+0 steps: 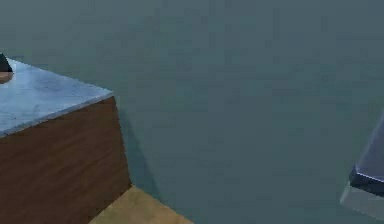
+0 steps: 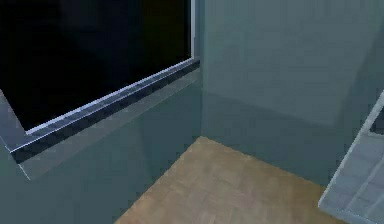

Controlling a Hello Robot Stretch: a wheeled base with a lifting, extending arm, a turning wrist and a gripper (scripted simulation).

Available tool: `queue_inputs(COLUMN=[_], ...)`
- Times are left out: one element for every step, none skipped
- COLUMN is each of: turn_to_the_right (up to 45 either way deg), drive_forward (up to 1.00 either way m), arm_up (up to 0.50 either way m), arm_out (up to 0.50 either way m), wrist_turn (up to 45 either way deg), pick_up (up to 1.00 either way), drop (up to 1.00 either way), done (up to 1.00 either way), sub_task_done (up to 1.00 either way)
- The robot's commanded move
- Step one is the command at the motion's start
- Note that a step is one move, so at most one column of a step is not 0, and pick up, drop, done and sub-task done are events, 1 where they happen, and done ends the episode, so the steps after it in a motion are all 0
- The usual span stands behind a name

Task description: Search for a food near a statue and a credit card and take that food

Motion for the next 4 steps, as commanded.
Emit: queue_inputs(turn_to_the_right=[-45.0,-18.0,0.0,-36.0], drive_forward=[0.00,0.00,0.55,0.00], arm_up=[0.00,0.00,0.00,0.00], arm_out=[0.00,0.00,0.00,0.00], wrist_turn=[0.0,0.0,0.0,0.0], pick_up=[0.00,0.00,0.00,0.00], drop=[0.00,0.00,0.00,0.00], done=[0.00,0.00,0.00,0.00], sub_task_done=[0.00,0.00,0.00,0.00])
